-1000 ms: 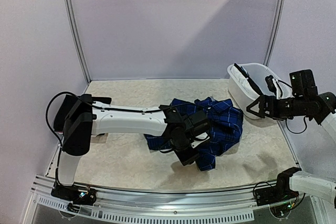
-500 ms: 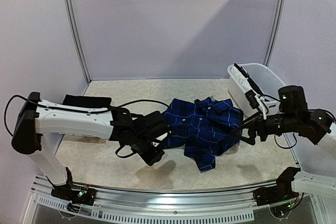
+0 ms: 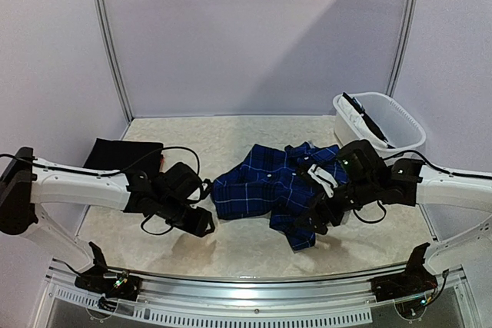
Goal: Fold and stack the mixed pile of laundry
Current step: Pick up the crumpled shirt from the center of the board, then flatten out the crumpled shirt at the center of the board.
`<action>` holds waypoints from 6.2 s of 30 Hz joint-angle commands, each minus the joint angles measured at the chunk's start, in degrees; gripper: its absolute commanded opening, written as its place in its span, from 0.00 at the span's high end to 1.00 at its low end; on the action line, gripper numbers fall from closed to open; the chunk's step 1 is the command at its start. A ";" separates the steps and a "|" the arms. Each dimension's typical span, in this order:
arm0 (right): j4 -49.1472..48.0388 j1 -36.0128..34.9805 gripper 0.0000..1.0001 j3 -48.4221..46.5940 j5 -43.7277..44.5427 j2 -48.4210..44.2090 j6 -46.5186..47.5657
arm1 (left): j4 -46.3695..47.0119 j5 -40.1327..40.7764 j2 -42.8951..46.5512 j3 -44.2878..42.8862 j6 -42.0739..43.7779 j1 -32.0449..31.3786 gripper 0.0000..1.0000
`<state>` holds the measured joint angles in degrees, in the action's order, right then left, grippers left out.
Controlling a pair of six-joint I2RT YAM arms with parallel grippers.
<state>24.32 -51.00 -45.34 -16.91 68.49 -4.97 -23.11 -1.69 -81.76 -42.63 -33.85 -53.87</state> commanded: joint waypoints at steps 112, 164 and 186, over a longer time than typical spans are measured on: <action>36.87 -6.89 1.00 -31.42 22.70 5.57 -13.36 | -28.37 6.86 7.12 -25.55 -9.09 9.00 1.00; -10.39 -6.75 1.00 -88.91 44.80 -2.11 52.13 | -24.78 -5.46 9.92 -87.39 1.35 24.64 1.00; 0.04 29.73 1.00 -91.46 32.44 61.09 26.91 | -23.41 -2.14 -30.66 -60.11 -12.35 43.52 1.00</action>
<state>22.55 -22.06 -131.81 18.33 122.26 30.06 -48.29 1.06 -109.08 -103.20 -45.82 -11.66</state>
